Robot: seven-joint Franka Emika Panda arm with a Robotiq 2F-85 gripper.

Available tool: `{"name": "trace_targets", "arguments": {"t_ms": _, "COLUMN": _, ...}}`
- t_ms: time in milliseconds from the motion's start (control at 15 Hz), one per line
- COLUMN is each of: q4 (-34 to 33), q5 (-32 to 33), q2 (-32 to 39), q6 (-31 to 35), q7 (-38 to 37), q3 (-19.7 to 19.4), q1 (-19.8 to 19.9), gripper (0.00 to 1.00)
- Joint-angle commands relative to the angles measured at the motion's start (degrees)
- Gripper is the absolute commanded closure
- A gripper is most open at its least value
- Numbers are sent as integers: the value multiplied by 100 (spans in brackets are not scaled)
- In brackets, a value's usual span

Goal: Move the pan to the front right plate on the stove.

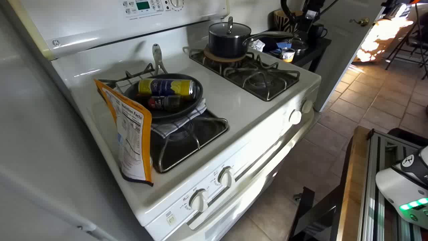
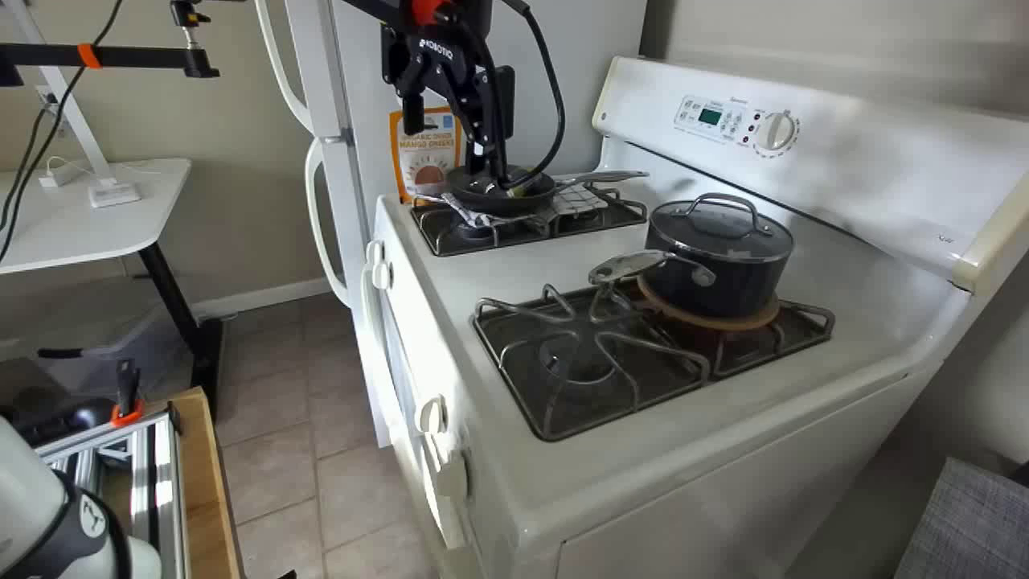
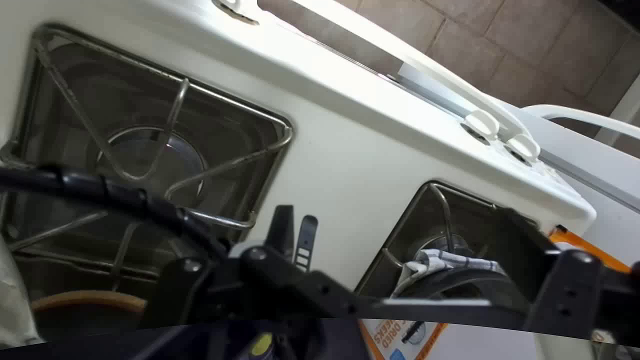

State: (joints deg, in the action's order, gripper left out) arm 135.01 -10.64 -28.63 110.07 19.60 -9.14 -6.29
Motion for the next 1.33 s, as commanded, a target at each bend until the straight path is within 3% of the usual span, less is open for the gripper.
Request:
{"name": "trace_targets", "arguments": {"t_ms": 0, "q4": -17, "q5": -56, "q2": 14, "q6": -27, "q7": 46, "q3": 107, "q1": 128, "gripper": 0}}
{"name": "trace_targets", "arguments": {"t_ms": 267, "q4": -49, "q5": -196, "q2": 68, "q6": 119, "q7": -107, "q3": 112, "q1": 139, "gripper": 0}}
{"name": "trace_targets", "arguments": {"t_ms": 467, "q4": -279, "q5": -734, "q2": 356, "q6": 809, "q7": -825, "q3": 227, "q1": 158, "gripper": 0}}
{"name": "trace_targets", "arguments": {"t_ms": 667, "q4": -640, "q5": -814, "q2": 776, "q6": 1598, "q7": -1741, "q3": 534, "q1": 236, "gripper": 0}}
{"name": "trace_targets", "arguments": {"t_ms": 800, "q4": -1112, "q5": -504, "q2": 1237, "q6": 1917, "q7": -2572, "q3": 840, "q1": 353, "gripper": 0}}
{"name": "trace_targets", "arguments": {"t_ms": 1000, "q4": -2173, "q5": -135, "q2": 2149, "q6": 1742, "q7": -3583, "q3": 1165, "q1": 424, "gripper": 0}}
{"name": "trace_targets", "arguments": {"t_ms": 1267, "q4": -3563, "q5": 319, "q2": 3372, "q6": 1399, "q7": -4509, "q3": 1256, "q1": 348, "gripper": 0}}
